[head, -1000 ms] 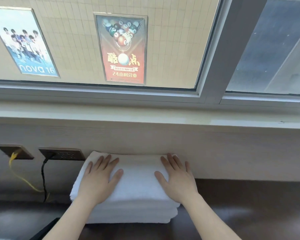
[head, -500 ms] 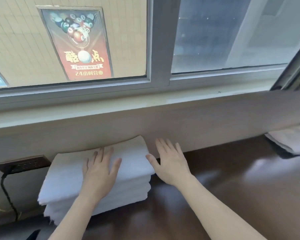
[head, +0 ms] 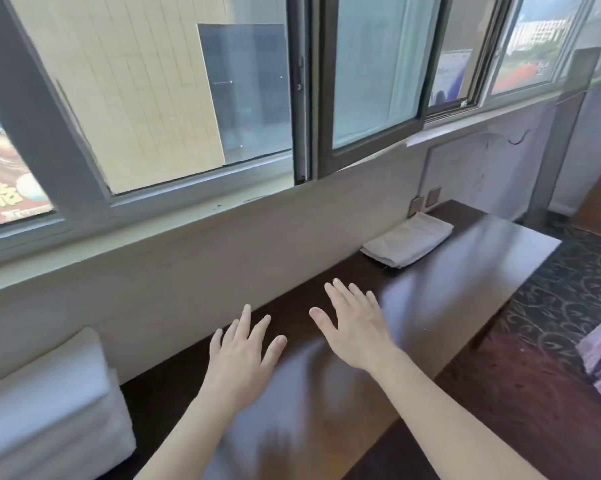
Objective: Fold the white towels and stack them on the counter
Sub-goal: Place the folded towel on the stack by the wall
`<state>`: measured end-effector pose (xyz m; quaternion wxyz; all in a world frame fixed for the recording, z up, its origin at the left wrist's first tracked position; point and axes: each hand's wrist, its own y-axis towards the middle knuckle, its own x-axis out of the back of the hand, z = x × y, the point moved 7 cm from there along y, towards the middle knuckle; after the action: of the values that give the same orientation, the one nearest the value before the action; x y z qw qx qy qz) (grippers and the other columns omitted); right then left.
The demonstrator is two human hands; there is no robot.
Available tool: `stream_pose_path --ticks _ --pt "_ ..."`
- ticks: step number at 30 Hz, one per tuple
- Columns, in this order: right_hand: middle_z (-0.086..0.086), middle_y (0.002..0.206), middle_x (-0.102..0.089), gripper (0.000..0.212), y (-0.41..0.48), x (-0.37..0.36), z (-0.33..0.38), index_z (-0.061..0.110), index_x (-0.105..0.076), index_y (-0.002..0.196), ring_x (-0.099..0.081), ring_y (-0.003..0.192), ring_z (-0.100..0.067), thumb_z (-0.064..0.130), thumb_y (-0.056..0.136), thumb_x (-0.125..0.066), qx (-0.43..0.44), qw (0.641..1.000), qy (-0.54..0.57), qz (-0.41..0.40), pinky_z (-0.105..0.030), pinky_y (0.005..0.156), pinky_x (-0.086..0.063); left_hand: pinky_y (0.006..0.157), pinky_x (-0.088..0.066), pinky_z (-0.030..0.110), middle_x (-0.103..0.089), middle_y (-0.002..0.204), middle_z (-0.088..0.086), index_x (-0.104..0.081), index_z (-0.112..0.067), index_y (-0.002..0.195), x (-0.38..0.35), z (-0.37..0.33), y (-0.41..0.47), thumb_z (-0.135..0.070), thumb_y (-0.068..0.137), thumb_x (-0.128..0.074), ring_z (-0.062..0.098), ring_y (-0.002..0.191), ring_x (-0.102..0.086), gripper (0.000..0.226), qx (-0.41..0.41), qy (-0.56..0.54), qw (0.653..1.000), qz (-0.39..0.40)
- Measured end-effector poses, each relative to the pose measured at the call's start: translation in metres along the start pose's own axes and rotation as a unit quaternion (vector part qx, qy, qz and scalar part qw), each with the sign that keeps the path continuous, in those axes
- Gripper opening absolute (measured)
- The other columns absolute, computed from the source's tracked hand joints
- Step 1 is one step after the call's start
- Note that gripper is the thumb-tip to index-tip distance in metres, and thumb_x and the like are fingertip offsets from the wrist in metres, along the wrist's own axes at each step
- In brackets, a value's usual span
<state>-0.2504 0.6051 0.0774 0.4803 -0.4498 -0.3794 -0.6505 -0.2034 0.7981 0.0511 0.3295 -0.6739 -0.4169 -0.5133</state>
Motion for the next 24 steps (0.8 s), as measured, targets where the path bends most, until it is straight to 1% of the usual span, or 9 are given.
stream_pose_path --ticks 3,6,10,13,16,17,20,21,24 --pt "0.006 0.166 -0.006 0.104 -0.019 0.025 -0.073 0.024 -0.014 0.158 -0.003 0.152 -0.020 0.075 0.072 0.011 -0.013 1.000 -0.003 0.005 -0.043 0.123 -0.002 0.122 -0.003 0.043 0.004 0.168 0.001 -0.018 -0.035 0.157 -0.020 -0.081 0.011 -0.086 0.052 0.036 0.020 0.153 -0.008 0.128 -0.016 -0.003 1.000 0.017" --pt "0.006 0.166 -0.003 0.101 -0.034 0.049 -0.139 0.025 -0.012 0.158 0.000 0.153 -0.020 0.075 0.073 0.009 -0.020 1.000 -0.012 0.004 -0.043 0.123 -0.002 0.122 -0.003 0.044 0.004 0.168 0.001 -0.017 -0.034 0.158 -0.038 -0.164 0.026 -0.087 0.048 0.038 0.022 0.153 -0.008 0.133 -0.048 -0.001 0.999 0.025" --pt "0.008 0.166 -0.002 0.096 -0.045 0.080 -0.213 0.026 -0.011 0.158 0.003 0.153 -0.018 0.074 0.077 0.004 -0.053 0.999 -0.007 -0.001 -0.042 0.123 0.000 0.122 -0.003 0.044 0.004 0.168 -0.001 -0.016 -0.035 0.158 -0.056 -0.259 0.041 -0.087 0.049 0.038 0.020 0.153 -0.007 0.132 -0.090 0.000 0.995 0.036" --pt "0.008 0.166 -0.002 0.099 -0.038 0.098 -0.251 0.026 -0.010 0.159 0.004 0.153 -0.016 0.075 0.075 0.008 -0.059 0.998 -0.010 -0.009 -0.041 0.123 0.001 0.122 -0.002 0.043 0.004 0.168 -0.001 -0.016 -0.035 0.158 -0.060 -0.304 0.059 -0.085 0.054 0.034 0.020 0.153 -0.007 0.126 -0.112 0.005 0.993 0.045" --pt "0.008 0.166 -0.002 0.101 -0.025 0.106 -0.285 0.026 -0.010 0.159 0.003 0.153 -0.016 0.076 0.073 0.009 -0.070 0.997 -0.008 -0.011 -0.040 0.124 0.001 0.122 -0.002 0.043 0.003 0.168 0.000 -0.017 -0.033 0.158 -0.067 -0.332 0.082 -0.079 0.067 0.017 0.021 0.154 -0.006 0.108 -0.112 0.001 0.992 0.057" --pt "0.009 0.166 -0.001 0.101 -0.019 0.106 -0.296 0.026 -0.009 0.159 0.004 0.153 -0.016 0.076 0.073 0.009 -0.073 0.997 -0.010 -0.006 -0.040 0.124 0.001 0.122 -0.002 0.043 0.003 0.168 0.000 -0.017 -0.033 0.158 -0.070 -0.340 0.093 -0.080 0.067 0.017 0.021 0.154 -0.006 0.108 -0.111 -0.001 0.992 0.061" --pt "0.010 0.166 0.001 0.099 0.003 0.109 -0.324 0.026 -0.007 0.159 0.005 0.152 -0.015 0.075 0.075 0.009 -0.076 0.997 -0.023 0.002 -0.040 0.123 0.002 0.122 -0.003 0.045 0.001 0.168 0.001 -0.019 -0.033 0.158 -0.084 -0.360 0.132 -0.088 0.053 0.031 0.022 0.153 -0.008 0.128 -0.103 -0.014 0.993 0.060" --pt "0.010 0.166 0.002 0.098 0.012 0.111 -0.332 0.027 -0.007 0.159 0.006 0.152 -0.015 0.075 0.075 0.009 -0.075 0.997 -0.027 0.005 -0.041 0.123 0.002 0.122 -0.004 0.045 -0.001 0.168 0.001 -0.020 -0.032 0.157 -0.087 -0.366 0.146 -0.088 0.053 0.030 0.022 0.153 -0.009 0.128 -0.102 -0.020 0.993 0.060" --pt "0.010 0.166 0.000 0.098 0.044 0.120 -0.371 0.027 -0.008 0.159 0.005 0.152 -0.015 0.075 0.074 0.010 -0.095 0.995 -0.033 0.002 -0.040 0.123 0.002 0.121 -0.005 0.045 -0.006 0.167 0.002 -0.022 -0.030 0.157 -0.103 -0.390 0.192 -0.080 0.075 0.010 0.022 0.152 -0.013 0.101 -0.109 -0.034 0.992 0.056"
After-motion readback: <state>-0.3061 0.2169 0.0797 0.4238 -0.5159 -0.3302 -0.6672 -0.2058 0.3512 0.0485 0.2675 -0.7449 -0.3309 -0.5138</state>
